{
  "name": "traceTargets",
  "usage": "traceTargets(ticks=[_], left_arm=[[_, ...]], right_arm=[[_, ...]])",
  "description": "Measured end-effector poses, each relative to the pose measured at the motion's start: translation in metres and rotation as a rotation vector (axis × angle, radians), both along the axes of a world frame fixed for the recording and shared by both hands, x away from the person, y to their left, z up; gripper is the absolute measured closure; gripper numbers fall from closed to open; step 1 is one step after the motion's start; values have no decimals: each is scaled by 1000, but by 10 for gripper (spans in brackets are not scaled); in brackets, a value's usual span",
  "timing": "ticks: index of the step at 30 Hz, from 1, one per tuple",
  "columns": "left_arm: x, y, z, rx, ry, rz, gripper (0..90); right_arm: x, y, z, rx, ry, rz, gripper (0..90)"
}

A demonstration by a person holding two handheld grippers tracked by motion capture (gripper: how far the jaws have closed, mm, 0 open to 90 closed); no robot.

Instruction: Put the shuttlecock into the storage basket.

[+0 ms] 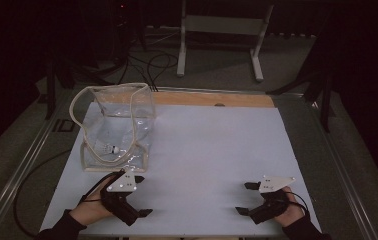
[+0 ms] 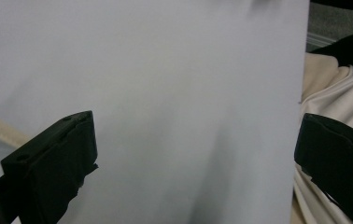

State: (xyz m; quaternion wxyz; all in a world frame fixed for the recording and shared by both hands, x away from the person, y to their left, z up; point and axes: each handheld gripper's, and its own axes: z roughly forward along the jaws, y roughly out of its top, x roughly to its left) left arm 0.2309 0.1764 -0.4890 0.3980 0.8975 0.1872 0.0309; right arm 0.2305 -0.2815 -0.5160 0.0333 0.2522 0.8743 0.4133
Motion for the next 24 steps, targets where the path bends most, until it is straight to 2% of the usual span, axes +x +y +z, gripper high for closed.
traceTargets(ticks=[4,11,18,21,24], left_arm=[[0,7,-6,22,-11,38,4],[-2,21,-13,16,-10,91,4],[-5,28,-19,25,-21,112,4],[-4,33,-22,20,-13,146,4],[-5,37,-24,16,-27,173,4]], right_arm=[[-1,0,0,-1,-4,-1,98],[0,0,0,-5,-3,-1,98],[0,0,-1,-2,4,-4,97],[0,0,-1,-2,3,-5,98],[0,-1,-1,-2,-1,-7,98]])
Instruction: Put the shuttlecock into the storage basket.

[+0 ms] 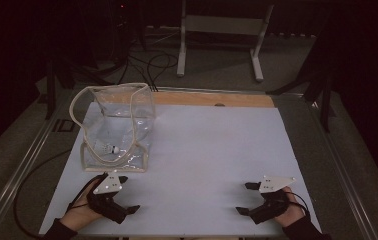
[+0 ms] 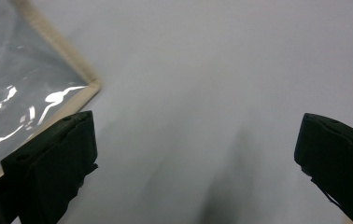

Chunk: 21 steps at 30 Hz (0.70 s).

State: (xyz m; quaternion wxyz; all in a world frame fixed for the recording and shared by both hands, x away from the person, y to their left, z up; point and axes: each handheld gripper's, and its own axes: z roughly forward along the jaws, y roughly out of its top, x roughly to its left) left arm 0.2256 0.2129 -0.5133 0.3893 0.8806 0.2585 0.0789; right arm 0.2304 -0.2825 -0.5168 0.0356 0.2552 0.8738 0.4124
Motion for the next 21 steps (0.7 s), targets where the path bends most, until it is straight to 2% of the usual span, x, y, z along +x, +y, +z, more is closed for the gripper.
traceTargets(ticks=[5,9,21], left_arm=[[-2,1,-6,-17,-2,-1,4],[-1,3,-8,-60,-5,16,4],[0,10,-12,-77,1,39,4]], right_arm=[[0,-1,0,5,1,-3,98],[0,-1,0,10,2,-5,98],[1,0,-2,0,12,-4,98]])
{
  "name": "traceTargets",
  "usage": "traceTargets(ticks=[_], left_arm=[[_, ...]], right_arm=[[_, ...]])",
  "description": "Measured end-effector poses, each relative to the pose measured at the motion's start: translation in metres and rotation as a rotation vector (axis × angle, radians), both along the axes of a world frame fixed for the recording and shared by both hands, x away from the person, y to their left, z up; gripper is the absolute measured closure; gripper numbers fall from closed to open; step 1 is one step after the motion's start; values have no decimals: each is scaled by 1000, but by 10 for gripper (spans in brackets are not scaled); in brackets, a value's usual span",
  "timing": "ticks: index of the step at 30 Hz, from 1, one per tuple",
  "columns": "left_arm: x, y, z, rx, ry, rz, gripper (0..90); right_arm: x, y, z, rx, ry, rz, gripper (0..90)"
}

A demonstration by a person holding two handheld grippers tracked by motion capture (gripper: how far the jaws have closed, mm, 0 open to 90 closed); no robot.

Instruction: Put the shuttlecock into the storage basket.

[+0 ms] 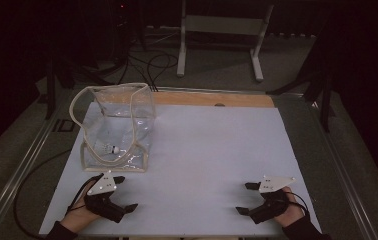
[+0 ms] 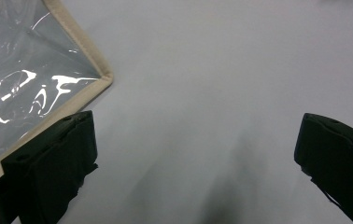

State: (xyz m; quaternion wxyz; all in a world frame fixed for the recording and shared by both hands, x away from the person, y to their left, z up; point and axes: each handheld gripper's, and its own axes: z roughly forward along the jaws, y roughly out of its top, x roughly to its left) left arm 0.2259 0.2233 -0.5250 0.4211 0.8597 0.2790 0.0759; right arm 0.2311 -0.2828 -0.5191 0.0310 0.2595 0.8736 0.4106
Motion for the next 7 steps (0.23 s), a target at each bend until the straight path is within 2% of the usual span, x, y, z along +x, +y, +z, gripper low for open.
traceTargets(ticks=[7], left_arm=[[0,2,0,-4,-5,-1,4]], right_arm=[[1,0,-1,1,3,-2,98]])
